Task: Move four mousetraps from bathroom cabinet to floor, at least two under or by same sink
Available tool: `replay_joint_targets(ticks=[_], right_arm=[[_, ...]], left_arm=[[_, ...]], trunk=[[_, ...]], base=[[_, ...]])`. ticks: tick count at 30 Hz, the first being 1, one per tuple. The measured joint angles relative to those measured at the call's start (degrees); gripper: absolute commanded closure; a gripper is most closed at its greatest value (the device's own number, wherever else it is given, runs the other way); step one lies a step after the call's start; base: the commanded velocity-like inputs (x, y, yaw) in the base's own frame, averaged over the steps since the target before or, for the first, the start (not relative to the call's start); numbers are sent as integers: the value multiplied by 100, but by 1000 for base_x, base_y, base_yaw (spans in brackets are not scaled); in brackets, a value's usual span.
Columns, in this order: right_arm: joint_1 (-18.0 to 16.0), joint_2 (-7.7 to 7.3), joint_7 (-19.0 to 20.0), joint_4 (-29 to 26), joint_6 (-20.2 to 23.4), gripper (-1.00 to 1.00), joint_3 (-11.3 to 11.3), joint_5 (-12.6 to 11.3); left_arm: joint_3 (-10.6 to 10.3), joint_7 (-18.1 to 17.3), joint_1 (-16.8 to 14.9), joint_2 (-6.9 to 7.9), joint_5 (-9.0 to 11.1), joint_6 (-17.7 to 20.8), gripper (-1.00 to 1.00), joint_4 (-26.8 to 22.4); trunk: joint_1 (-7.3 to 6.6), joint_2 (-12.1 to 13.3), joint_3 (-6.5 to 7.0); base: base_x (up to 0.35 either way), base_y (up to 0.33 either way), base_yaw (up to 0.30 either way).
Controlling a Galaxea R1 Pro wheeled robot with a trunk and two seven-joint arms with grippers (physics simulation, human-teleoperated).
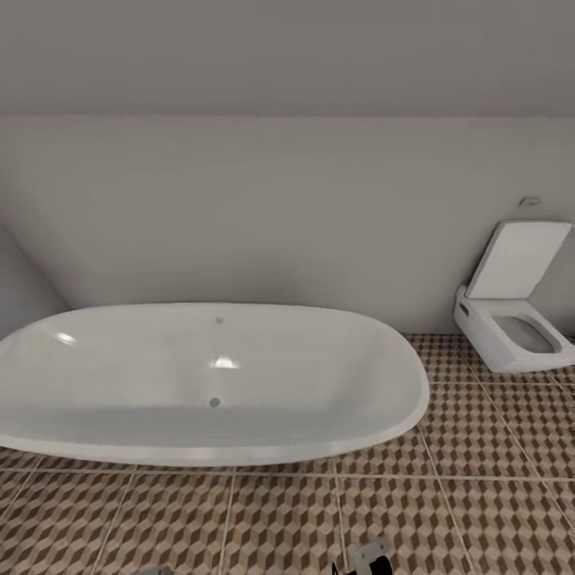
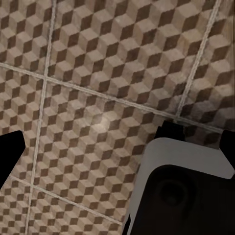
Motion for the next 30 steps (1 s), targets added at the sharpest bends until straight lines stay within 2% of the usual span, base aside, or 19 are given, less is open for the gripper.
replay_joint_targets(ticks=[30], right_arm=[[-2, 0, 0, 0, 0, -100, 0, 4]], left_arm=[[0, 0, 0, 9, 0, 0, -100, 8]], trunk=[[-1, 0, 172]], base=[[-1, 0, -257]])
